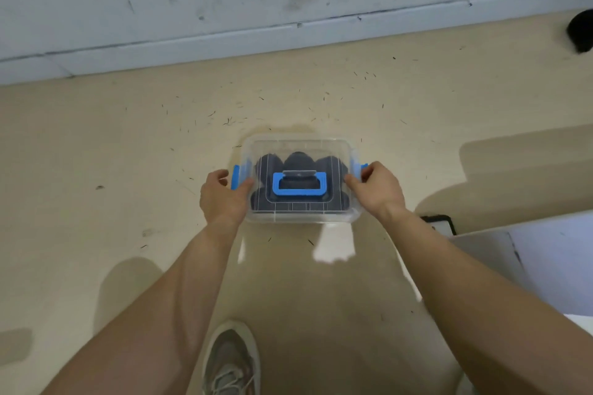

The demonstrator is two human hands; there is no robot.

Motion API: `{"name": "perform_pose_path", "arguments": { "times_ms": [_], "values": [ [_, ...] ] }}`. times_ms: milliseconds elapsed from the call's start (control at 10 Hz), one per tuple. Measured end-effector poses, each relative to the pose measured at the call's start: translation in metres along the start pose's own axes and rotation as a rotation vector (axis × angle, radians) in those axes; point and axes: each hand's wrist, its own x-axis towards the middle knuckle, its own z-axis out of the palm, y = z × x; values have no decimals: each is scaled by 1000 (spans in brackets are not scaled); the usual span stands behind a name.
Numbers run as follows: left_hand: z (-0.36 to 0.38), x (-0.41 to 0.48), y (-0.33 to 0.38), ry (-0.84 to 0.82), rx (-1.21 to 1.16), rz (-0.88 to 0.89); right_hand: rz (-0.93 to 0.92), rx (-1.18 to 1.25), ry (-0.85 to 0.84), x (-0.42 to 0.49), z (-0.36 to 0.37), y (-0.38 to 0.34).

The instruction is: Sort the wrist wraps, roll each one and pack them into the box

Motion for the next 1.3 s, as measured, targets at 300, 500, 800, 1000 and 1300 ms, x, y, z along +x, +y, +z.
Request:
{"name": "perform_pose_path", "arguments": {
  "times_ms": [300,500,800,1000,1300],
  "values": [
    [3,9,-13,-120,-203,-214,202,315,-30,-7,9,5],
    [5,-5,-2,34,75,71,27,77,159,-15,12,-8],
    [11,9,1,116,318,213,-114,-156,299,-12,28,-22],
    [16,36,21,85,340,260,-131,-206,252,16,28,-48],
    [-2,34,42,-158,546,310,-126,-374,78,11,8,-69]
  ]
}}
